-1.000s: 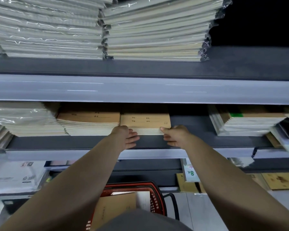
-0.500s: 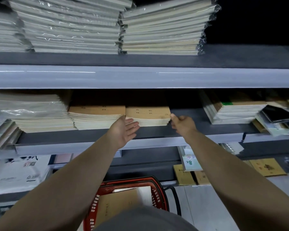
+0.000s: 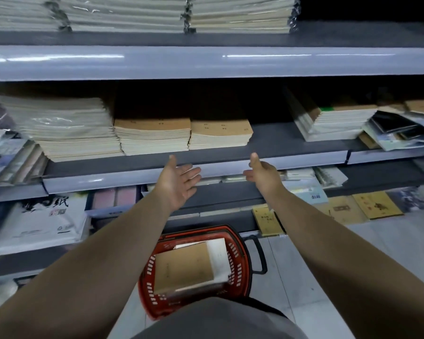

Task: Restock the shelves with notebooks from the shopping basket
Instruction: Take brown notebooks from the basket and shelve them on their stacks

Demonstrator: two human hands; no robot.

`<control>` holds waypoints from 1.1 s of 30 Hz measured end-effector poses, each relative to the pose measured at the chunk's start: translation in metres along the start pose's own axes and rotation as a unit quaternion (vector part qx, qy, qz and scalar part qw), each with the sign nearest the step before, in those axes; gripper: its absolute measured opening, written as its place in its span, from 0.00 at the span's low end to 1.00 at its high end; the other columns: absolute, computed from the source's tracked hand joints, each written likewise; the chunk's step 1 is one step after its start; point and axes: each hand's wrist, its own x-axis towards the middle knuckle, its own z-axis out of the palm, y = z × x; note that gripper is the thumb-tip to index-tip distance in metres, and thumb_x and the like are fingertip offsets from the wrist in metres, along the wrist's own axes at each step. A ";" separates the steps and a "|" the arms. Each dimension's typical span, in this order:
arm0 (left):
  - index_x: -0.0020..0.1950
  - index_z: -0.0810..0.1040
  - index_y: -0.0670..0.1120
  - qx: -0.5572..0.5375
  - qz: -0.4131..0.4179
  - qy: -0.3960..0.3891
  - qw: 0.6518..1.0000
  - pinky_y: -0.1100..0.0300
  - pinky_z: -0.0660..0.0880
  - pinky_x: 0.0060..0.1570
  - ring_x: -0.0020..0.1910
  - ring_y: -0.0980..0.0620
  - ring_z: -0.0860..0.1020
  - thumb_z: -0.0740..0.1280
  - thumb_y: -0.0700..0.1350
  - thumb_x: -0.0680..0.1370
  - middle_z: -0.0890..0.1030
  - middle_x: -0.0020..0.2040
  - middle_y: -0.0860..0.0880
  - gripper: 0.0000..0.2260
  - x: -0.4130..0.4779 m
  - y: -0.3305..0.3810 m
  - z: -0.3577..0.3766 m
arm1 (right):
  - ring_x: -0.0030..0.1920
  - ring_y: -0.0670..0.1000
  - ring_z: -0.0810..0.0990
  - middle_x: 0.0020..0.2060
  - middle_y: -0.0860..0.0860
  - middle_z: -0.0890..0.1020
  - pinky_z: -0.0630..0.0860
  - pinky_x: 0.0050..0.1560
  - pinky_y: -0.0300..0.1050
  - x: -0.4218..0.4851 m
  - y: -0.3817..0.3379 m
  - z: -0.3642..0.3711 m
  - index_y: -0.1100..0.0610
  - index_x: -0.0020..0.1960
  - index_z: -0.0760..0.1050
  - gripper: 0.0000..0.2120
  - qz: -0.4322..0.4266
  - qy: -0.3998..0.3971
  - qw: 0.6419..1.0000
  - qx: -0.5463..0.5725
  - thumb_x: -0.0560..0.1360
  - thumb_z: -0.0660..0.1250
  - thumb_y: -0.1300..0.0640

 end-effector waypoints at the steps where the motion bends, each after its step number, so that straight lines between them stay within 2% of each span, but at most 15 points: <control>1: 0.75 0.65 0.44 0.003 -0.004 0.001 1.000 0.49 0.60 0.71 0.70 0.47 0.70 0.46 0.66 0.81 0.75 0.69 0.46 0.33 -0.004 -0.006 -0.003 | 0.57 0.61 0.79 0.56 0.61 0.81 0.70 0.64 0.60 -0.005 0.004 0.001 0.65 0.60 0.75 0.35 0.007 -0.010 1.000 -0.006 0.80 0.47 0.35; 4: 0.76 0.63 0.44 0.011 -0.008 0.009 1.000 0.47 0.59 0.73 0.70 0.47 0.70 0.46 0.65 0.81 0.73 0.70 0.46 0.33 -0.013 -0.021 -0.011 | 0.58 0.58 0.78 0.57 0.58 0.81 0.69 0.66 0.59 -0.021 0.016 0.004 0.57 0.62 0.74 0.33 0.038 -0.046 0.998 0.003 0.78 0.47 0.32; 7: 0.76 0.63 0.44 0.015 -0.003 0.030 0.999 0.48 0.58 0.72 0.71 0.48 0.69 0.46 0.64 0.81 0.73 0.71 0.47 0.32 -0.022 -0.034 -0.011 | 0.58 0.57 0.78 0.57 0.56 0.81 0.69 0.66 0.58 -0.031 0.029 0.003 0.51 0.58 0.72 0.27 0.050 -0.072 0.996 0.014 0.77 0.48 0.31; 11: 0.76 0.64 0.44 0.016 -0.011 0.054 0.998 0.48 0.59 0.72 0.71 0.47 0.69 0.47 0.65 0.81 0.73 0.71 0.46 0.32 -0.038 -0.064 -0.011 | 0.58 0.57 0.79 0.56 0.56 0.82 0.69 0.67 0.59 -0.041 0.052 -0.001 0.56 0.64 0.72 0.32 0.079 -0.093 0.992 0.007 0.78 0.48 0.32; 14: 0.76 0.64 0.43 0.035 -0.025 0.065 0.997 0.49 0.59 0.71 0.71 0.47 0.69 0.47 0.65 0.81 0.73 0.71 0.46 0.33 -0.049 -0.093 -0.015 | 0.61 0.59 0.77 0.61 0.57 0.79 0.67 0.68 0.60 -0.052 0.078 -0.002 0.57 0.69 0.70 0.35 0.100 -0.099 0.990 0.014 0.78 0.49 0.32; 19: 0.75 0.64 0.44 0.030 -0.051 0.092 0.994 0.46 0.59 0.72 0.71 0.47 0.69 0.49 0.66 0.80 0.73 0.71 0.46 0.33 -0.060 -0.132 -0.025 | 0.59 0.57 0.79 0.58 0.55 0.81 0.69 0.66 0.60 -0.073 0.113 0.000 0.54 0.67 0.71 0.34 0.115 -0.125 0.985 0.010 0.77 0.49 0.31; 23: 0.72 0.70 0.44 0.029 -0.067 0.120 0.990 0.46 0.59 0.71 0.67 0.48 0.72 0.48 0.66 0.80 0.75 0.68 0.47 0.32 -0.060 -0.159 -0.038 | 0.57 0.57 0.79 0.56 0.56 0.81 0.70 0.65 0.60 -0.088 0.136 0.008 0.53 0.58 0.73 0.29 0.130 -0.146 0.981 -0.016 0.77 0.48 0.31; 27: 0.74 0.67 0.45 0.028 -0.102 0.137 0.985 0.45 0.59 0.71 0.70 0.47 0.70 0.48 0.66 0.80 0.74 0.69 0.47 0.32 -0.060 -0.188 -0.048 | 0.56 0.55 0.80 0.56 0.53 0.82 0.70 0.65 0.59 -0.092 0.165 0.017 0.53 0.62 0.74 0.29 0.145 -0.157 0.977 -0.024 0.79 0.48 0.33; 31: 0.74 0.67 0.45 0.020 -0.118 0.142 0.983 0.45 0.59 0.71 0.71 0.46 0.69 0.48 0.66 0.80 0.73 0.70 0.47 0.32 -0.052 -0.209 -0.061 | 0.51 0.53 0.81 0.47 0.51 0.83 0.72 0.64 0.55 -0.091 0.191 0.031 0.55 0.63 0.74 0.30 0.148 -0.160 0.976 -0.023 0.78 0.51 0.33; 33: 0.75 0.67 0.45 0.000 -0.131 0.145 0.981 0.45 0.59 0.71 0.72 0.45 0.68 0.49 0.65 0.81 0.72 0.72 0.46 0.32 -0.041 -0.222 -0.067 | 0.53 0.54 0.81 0.49 0.52 0.83 0.73 0.64 0.57 -0.090 0.209 0.041 0.55 0.65 0.74 0.30 0.158 -0.162 0.974 -0.021 0.78 0.51 0.33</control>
